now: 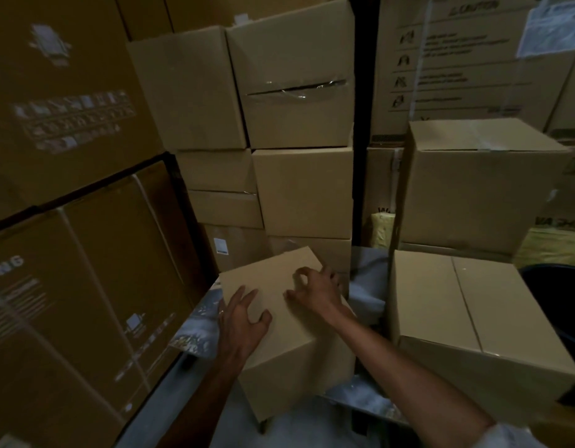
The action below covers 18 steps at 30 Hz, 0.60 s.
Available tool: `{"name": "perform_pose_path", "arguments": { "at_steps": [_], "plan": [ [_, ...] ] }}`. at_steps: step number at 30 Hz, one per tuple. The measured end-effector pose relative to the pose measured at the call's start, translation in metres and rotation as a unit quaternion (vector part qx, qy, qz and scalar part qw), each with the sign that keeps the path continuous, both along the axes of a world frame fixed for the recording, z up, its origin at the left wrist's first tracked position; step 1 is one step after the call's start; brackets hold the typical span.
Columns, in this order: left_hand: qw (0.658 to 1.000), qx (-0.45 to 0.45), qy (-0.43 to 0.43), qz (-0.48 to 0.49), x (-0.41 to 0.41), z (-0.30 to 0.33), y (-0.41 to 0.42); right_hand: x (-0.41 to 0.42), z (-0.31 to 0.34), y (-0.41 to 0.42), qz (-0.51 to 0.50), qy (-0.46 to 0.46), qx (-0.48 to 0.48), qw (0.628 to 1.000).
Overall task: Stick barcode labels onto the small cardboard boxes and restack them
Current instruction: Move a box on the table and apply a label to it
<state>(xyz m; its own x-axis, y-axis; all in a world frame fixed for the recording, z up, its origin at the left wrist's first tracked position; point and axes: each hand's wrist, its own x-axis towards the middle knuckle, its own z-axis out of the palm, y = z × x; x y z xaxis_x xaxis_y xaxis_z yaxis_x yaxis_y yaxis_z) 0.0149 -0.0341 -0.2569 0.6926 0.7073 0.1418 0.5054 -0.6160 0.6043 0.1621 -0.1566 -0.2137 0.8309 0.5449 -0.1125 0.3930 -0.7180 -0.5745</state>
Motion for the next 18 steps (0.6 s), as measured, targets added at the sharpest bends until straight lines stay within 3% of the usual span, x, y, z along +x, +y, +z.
{"name": "perform_pose_path", "arguments": {
  "at_steps": [11,18],
  "plan": [
    [0.994,0.015,-0.1,0.032,-0.005,0.054,-0.029,-0.01,0.047,-0.024,-0.018,-0.017,0.076,0.997],
    [0.98,0.047,-0.194,0.023,-0.01,0.092,-0.053,-0.025,0.089,-0.054,-0.03,-0.113,0.124,0.985]
  ]
}}
